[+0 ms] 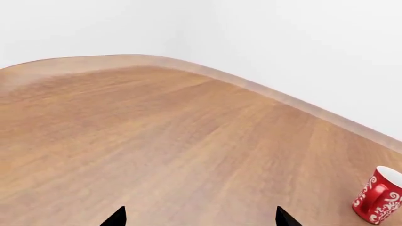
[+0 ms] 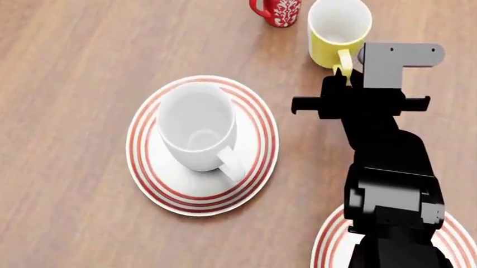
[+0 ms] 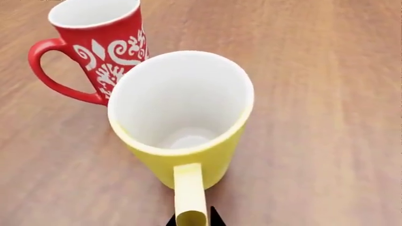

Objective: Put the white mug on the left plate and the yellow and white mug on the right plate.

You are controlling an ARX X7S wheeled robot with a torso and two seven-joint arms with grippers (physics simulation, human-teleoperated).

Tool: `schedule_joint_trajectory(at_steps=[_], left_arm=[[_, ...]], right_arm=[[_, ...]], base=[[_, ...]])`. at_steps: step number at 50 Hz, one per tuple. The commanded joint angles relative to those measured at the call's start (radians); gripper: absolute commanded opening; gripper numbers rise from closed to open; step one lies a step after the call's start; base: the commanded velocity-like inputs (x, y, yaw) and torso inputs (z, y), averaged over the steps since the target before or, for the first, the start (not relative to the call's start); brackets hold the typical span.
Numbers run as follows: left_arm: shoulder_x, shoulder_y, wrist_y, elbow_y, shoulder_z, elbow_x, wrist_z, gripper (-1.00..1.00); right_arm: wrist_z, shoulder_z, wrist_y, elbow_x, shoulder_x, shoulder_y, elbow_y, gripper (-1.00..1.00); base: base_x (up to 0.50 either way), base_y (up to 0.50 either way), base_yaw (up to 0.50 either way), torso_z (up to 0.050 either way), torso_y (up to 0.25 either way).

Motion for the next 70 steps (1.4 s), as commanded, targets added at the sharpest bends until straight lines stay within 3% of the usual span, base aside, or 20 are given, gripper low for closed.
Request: schedule_joint_trajectory(at_steps=[1, 14, 25, 30, 32, 35, 51, 55, 59, 70], left_arm=[[-0.003, 0.001, 0.000, 0.002, -0.003, -0.004, -0.008, 1.00], [-0.003, -0.002, 0.002, -0.002, 0.008, 0.003, -0.007, 1.00], [-0.005, -0.004, 0.003, -0.004, 0.011, 0.005, -0.008, 1.00], [-0.007, -0.005, 0.002, -0.002, 0.013, 0.004, -0.010, 1.00], [-0.008, -0.004, 0.003, -0.002, 0.011, 0.002, -0.011, 1.00], [-0.009, -0.004, 0.004, -0.002, 0.010, 0.001, -0.012, 1.00], [-0.012, -0.004, 0.007, -0.003, 0.012, 0.000, -0.014, 1.00], [-0.001, 0.024, 0.022, 0.000, 0.007, 0.004, -0.014, 1.00], [-0.002, 0.028, 0.014, 0.022, 0.020, 0.015, -0.023, 1.00], [-0.013, 0.006, -0.001, 0.007, 0.032, 0.013, -0.024, 1.00]], right_arm=[[0.002, 0.009, -0.013, 0.003, 0.000, -0.004, 0.001, -1.00], [0.013, 0.015, -0.303, 0.003, 0.008, -0.032, 0.001, -1.00], [0.003, 0.035, -0.367, 0.014, 0.013, -0.039, 0.001, -1.00], [0.078, 0.001, -0.411, -0.031, 0.010, -0.061, -0.006, -1.00], [0.039, 0.006, -0.343, -0.017, 0.007, -0.084, -0.063, -1.00], [0.031, 0.018, -0.146, 0.002, 0.005, -0.194, -0.347, -1.00], [0.033, 0.012, -0.137, 0.008, 0.007, -0.199, -0.361, -1.00], [-0.011, 0.033, 0.038, 0.063, 0.000, -0.397, -0.728, -1.00], [-0.015, 0.039, 0.161, 0.075, 0.019, -0.489, -0.933, -1.00], [0.011, 0.024, 0.282, 0.050, 0.051, -0.595, -1.166, -1.00]], base=[[0.00, 0.00, 0.00, 0.000, 0.000], [0.00, 0.00, 0.00, 0.000, 0.000], [0.00, 0.00, 0.00, 0.000, 0.000], [0.00, 0.00, 0.00, 0.000, 0.000], [0.00, 0.00, 0.00, 0.000, 0.000], [0.00, 0.00, 0.00, 0.000, 0.000], [0.00, 0.00, 0.00, 0.000, 0.000], [0.00, 0.00, 0.00, 0.000, 0.000], [0.00, 0.00, 0.00, 0.000, 0.000], [0.00, 0.00, 0.00, 0.000, 0.000]])
